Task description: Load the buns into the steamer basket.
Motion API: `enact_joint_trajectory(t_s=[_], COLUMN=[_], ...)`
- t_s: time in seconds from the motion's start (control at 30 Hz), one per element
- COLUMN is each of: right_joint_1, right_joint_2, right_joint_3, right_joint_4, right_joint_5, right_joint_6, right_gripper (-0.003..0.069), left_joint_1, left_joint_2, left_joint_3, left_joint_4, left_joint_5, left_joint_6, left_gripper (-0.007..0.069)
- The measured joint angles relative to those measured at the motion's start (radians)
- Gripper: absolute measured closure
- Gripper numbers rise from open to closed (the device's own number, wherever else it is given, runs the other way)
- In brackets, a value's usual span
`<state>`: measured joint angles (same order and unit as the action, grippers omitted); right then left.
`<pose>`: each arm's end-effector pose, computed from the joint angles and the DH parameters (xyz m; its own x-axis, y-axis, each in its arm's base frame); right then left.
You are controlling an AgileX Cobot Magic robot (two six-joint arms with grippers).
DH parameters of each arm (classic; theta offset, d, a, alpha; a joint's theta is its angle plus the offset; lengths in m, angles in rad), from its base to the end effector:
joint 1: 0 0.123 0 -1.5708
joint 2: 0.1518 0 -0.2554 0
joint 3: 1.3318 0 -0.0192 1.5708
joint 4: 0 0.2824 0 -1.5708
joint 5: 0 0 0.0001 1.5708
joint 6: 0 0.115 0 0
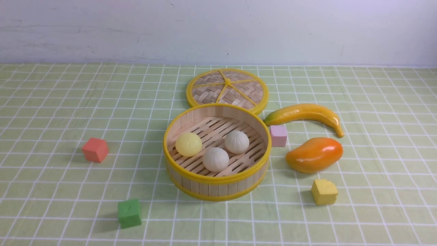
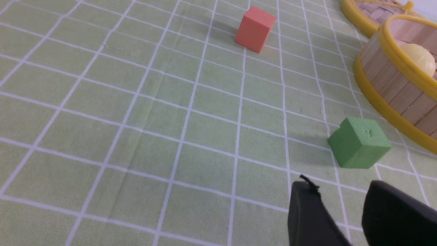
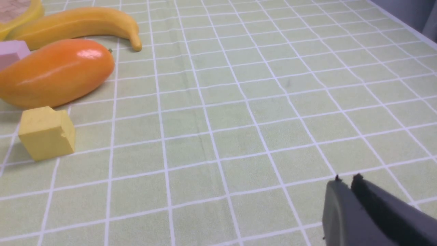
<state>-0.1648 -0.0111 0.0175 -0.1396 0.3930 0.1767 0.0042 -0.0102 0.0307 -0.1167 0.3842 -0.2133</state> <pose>0.1336 -0.0284 0.1658 -0.2892 0.0963 -0.9524 0.2279 0.9732 0.0292 0.1369 -0.0045 0.1613 -0.3058 -0.3170 -0.8977 -0.0626 0.9476 -0.3133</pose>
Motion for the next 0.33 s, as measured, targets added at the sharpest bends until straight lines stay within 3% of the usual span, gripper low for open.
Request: enact_joint_trajectory(t_s=[0.33], right_joint_1=[0.000], right_joint_2=[0.000], right_joint_3=[0.000], right_joint_4=[0.000], right_joint_5=[0.000], right_joint_6=[0.000], right_gripper=[0.0604], left_joint_1=[0.000], left_joint_2=[0.000], left_joint_3=[0.000], left_joint_4=[0.000], left_joint_5=[0.000], left_joint_6=[0.000], left_gripper=[0.0387])
